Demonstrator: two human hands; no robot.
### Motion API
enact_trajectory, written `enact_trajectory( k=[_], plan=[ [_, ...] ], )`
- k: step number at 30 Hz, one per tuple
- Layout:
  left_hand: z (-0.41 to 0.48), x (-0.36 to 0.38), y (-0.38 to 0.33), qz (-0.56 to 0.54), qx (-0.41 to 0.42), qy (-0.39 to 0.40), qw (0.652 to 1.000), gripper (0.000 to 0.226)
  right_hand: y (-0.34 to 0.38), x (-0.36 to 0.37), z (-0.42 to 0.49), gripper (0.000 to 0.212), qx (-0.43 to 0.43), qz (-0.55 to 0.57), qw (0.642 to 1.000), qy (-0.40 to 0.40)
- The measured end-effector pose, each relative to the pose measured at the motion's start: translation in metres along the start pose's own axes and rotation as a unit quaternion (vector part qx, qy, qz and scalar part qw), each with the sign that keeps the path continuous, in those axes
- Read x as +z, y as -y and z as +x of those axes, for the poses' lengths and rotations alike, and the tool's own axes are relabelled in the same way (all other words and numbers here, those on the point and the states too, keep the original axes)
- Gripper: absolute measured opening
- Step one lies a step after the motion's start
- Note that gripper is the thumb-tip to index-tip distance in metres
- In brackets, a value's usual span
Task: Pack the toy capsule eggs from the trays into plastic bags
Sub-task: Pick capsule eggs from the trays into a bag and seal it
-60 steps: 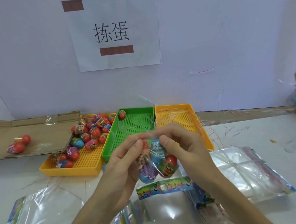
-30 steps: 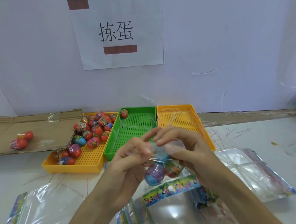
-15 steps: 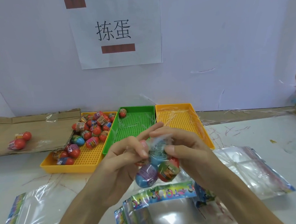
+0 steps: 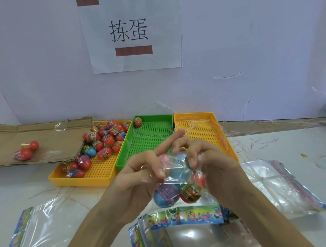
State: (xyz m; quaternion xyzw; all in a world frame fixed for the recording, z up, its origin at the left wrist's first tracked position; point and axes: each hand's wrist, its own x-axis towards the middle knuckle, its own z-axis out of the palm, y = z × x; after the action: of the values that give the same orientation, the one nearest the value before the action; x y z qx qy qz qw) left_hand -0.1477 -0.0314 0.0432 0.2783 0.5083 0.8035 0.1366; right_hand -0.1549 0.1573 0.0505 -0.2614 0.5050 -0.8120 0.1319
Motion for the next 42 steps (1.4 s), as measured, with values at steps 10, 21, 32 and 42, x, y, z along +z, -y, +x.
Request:
enact_trajectory(
  k=[10,21,32,42],
  plan=[
    [0.003,0.005,0.002,-0.207,0.032,0.052,0.977,0.020,0.002,0.005,0.001,0.013,0.022,0.052,0.998,-0.031],
    [-0.001,0.007,0.013,-0.078,0.038,-0.067,0.994,0.010,-0.004,0.000,0.005,0.021,0.010,0.057,0.998,-0.021],
    [0.001,0.022,0.013,-0.136,0.011,-0.121,0.983,0.035,-0.001,0.000,0.015,0.041,0.132,0.036,0.974,-0.179],
    [0.001,0.032,0.008,-0.089,0.033,-0.205,0.974,0.032,0.001,0.010,0.018,0.024,0.118,0.147,0.971,-0.148]
  ],
)
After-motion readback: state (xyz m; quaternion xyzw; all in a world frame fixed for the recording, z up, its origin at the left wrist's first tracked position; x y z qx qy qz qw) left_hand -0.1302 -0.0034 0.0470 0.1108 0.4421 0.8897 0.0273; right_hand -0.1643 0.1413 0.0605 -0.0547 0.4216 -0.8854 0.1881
